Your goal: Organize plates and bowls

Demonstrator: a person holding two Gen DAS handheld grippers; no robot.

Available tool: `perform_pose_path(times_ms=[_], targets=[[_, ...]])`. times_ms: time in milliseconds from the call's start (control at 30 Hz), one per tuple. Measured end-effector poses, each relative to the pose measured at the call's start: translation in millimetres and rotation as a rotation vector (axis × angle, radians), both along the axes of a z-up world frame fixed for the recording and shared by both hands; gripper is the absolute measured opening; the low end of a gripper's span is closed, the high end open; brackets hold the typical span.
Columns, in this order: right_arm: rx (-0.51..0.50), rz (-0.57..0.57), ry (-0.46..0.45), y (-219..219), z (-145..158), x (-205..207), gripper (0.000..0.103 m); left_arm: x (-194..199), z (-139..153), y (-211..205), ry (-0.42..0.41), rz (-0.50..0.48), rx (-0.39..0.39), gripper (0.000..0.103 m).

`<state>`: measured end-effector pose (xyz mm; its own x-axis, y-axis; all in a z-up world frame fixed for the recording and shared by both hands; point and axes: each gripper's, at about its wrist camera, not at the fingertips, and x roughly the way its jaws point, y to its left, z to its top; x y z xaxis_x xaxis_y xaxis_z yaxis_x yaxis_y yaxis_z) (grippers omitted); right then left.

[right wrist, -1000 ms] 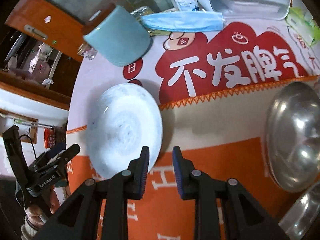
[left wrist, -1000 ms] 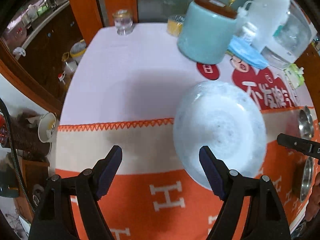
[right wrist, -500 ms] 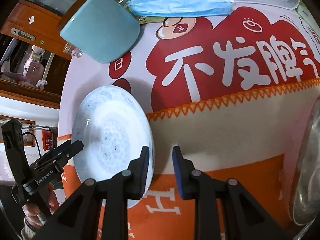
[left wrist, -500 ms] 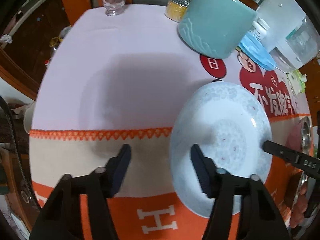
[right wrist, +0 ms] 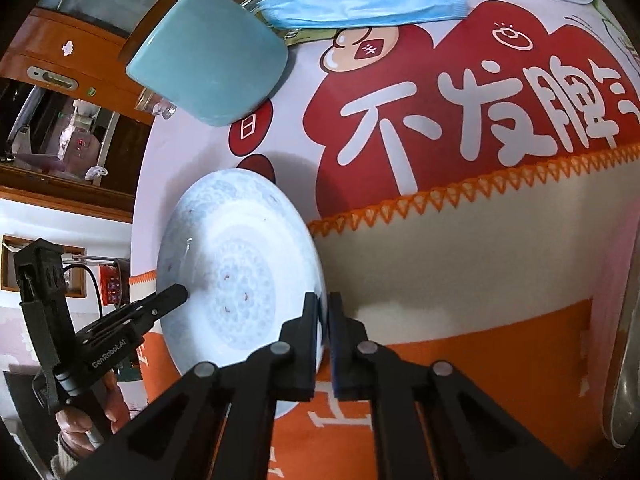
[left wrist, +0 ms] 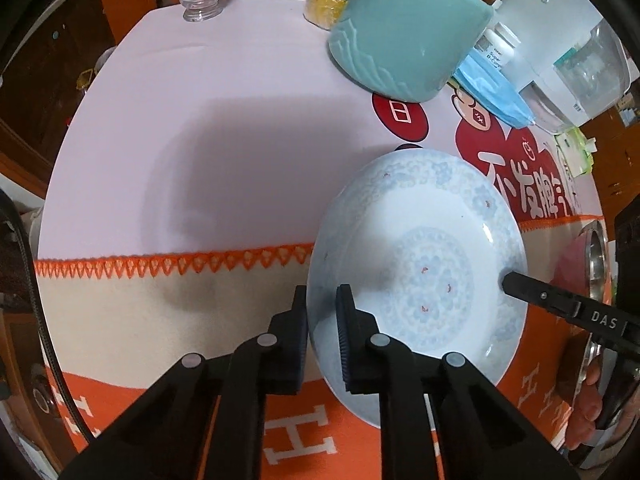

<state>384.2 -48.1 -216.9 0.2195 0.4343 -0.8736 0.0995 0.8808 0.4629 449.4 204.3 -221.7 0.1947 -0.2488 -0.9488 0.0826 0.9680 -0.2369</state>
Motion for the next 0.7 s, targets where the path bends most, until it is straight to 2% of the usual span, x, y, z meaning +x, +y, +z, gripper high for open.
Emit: perform_pose_path(times_ms=[267, 700], targets=[[-0.002, 0.007, 0.017, -2.4, 3.0, -8.9, 0.005, -18.1, 9.1, -5.5, -0.011, -0.024, 0.008, 0.010], [-0.010, 0.028, 0.033, -9.3, 18.0, -52.6, 0.005, -68.1, 34.7, -13.0, -0.017, -0.042, 0.031, 0.009]])
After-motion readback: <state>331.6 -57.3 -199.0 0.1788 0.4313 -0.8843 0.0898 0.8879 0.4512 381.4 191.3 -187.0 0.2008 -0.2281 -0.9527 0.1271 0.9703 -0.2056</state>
